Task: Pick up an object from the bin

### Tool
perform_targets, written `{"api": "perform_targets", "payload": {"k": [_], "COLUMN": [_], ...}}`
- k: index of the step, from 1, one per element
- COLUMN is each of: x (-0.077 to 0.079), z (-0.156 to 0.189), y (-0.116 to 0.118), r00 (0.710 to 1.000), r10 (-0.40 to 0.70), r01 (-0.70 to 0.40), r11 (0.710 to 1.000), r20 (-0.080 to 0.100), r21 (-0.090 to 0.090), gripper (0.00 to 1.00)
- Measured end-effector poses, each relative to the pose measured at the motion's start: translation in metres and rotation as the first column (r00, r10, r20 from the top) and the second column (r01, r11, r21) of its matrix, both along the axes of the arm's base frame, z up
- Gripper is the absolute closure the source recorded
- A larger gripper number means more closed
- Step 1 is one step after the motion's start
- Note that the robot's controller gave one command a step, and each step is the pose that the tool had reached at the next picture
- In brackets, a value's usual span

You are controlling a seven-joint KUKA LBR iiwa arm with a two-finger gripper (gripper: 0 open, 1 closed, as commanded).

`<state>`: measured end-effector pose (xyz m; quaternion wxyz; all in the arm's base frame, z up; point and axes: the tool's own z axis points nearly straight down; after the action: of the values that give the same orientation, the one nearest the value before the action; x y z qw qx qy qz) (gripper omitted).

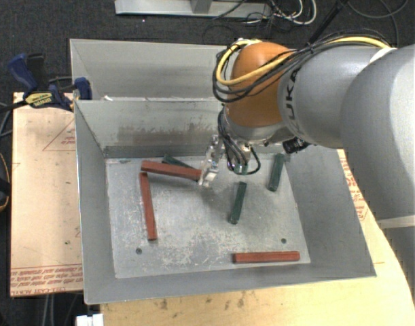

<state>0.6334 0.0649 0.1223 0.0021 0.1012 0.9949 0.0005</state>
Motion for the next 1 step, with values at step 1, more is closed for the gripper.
{"api": "perform_targets", "payload": {"k": [1], "x": [-0.0077], "z": [-0.0046], "y": [0.0031], "r00": [1.0], "r10": [0.003], "r01": [-0.003], "r11": [1.0], "r20": [-0.002], "r21": [0.0], "gripper": [1.0]}}
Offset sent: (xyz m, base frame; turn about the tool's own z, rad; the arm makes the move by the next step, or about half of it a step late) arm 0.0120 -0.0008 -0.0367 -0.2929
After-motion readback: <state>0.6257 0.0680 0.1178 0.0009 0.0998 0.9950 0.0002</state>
